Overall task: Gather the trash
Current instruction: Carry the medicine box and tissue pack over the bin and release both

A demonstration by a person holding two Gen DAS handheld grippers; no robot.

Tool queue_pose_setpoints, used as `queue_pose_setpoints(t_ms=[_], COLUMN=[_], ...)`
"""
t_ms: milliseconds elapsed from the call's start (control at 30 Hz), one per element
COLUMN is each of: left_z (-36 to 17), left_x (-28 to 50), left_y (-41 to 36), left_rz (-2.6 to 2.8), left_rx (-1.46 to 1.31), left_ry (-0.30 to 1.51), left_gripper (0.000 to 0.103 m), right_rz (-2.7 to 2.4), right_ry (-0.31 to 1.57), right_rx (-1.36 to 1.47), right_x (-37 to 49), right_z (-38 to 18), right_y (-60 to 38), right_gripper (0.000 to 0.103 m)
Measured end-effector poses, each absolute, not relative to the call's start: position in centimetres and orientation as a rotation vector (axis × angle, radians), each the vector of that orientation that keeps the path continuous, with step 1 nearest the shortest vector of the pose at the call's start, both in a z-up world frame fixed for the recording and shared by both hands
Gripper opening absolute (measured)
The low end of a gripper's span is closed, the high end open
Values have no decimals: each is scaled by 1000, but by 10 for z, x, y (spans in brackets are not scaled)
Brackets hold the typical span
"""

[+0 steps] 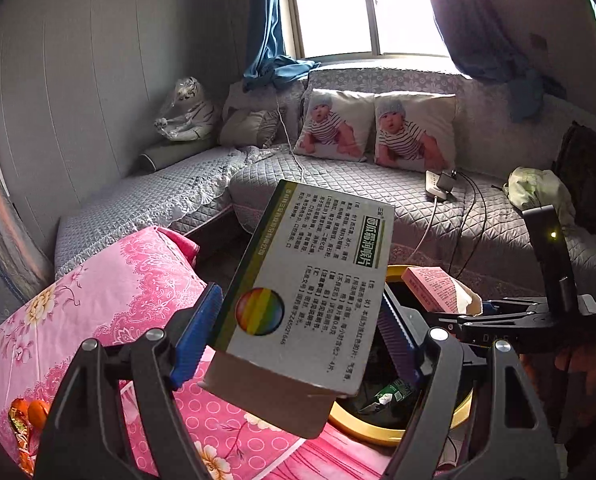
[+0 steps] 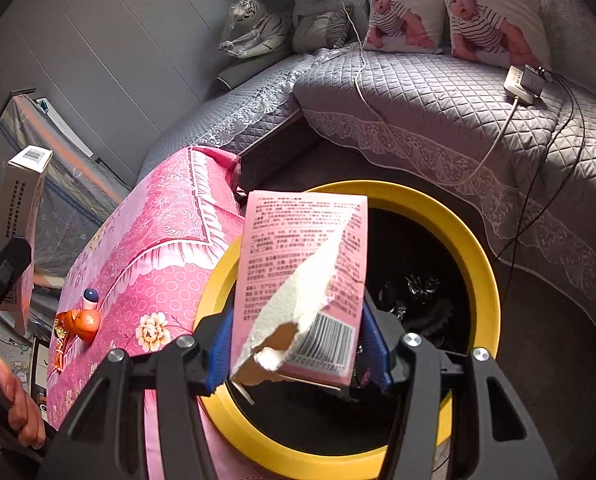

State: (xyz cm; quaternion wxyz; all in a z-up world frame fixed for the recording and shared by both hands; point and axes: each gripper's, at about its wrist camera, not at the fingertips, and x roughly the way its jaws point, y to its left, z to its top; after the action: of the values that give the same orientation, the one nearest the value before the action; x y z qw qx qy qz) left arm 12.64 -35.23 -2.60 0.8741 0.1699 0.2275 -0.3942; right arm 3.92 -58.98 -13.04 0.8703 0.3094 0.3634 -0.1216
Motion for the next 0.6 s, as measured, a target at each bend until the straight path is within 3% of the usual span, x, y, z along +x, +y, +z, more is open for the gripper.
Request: queue_pose_setpoints(t_ms=[300,433,600], left_z=[-52,-58,-65], left_x=[138,148,168], left_y=[-392,-396,-383], left_rz=[-837,-825,-782], left_rx=[374,333,256], left_ry=[495,536,613], left_gripper=[74,89,94], right_rz=[-304,-344,-372], right_ry=[762,759,724], right_rx=[667,665,649], right_x=[30,21,2], right_z=[-139,-136,-125], right_y=[-607,-611,-612], right_gripper=[55,59,69])
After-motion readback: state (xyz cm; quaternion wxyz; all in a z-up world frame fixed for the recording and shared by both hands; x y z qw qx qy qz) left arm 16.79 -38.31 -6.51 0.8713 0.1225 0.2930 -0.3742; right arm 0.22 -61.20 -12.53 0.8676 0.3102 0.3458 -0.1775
